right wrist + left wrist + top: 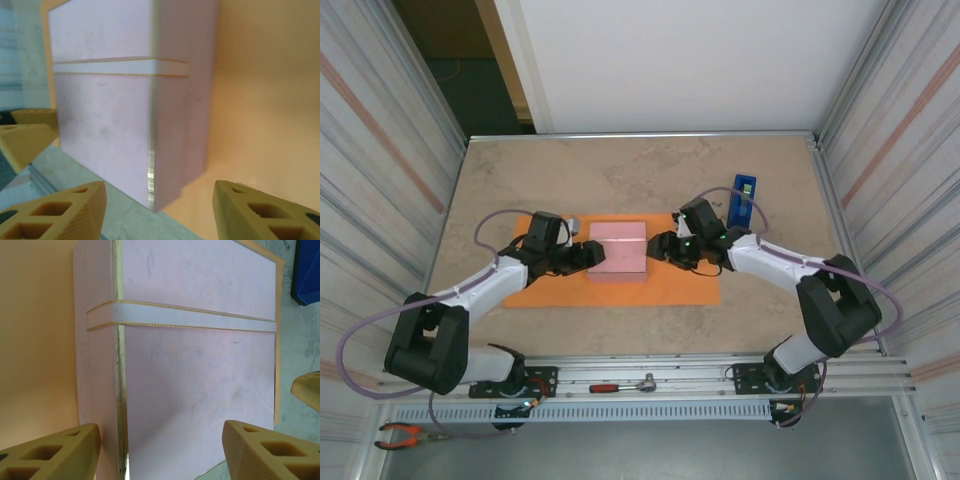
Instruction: Wrap the gift box in paper
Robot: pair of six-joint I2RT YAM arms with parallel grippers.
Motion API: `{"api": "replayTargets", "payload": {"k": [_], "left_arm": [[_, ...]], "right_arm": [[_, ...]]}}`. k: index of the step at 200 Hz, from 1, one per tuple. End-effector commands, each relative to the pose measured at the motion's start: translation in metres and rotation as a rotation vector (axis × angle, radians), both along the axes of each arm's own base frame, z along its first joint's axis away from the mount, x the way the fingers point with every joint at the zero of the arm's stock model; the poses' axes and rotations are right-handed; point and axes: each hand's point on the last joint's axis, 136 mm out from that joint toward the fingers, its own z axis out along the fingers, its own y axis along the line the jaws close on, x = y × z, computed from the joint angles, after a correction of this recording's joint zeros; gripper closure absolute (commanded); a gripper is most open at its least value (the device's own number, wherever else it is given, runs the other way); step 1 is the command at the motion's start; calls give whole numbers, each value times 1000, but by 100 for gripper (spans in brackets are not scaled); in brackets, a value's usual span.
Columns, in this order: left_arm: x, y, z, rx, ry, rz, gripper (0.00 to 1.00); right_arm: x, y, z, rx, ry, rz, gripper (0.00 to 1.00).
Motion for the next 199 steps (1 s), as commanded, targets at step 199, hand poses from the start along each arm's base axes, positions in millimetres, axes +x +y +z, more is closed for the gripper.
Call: {"api": "replayTargets", "payload": {"k": [199], "left_arm": [[25,-2,47,-2,-149,10,26]], "right_arm": [[-45,-105,-76,-322,118,-110,46]]}}
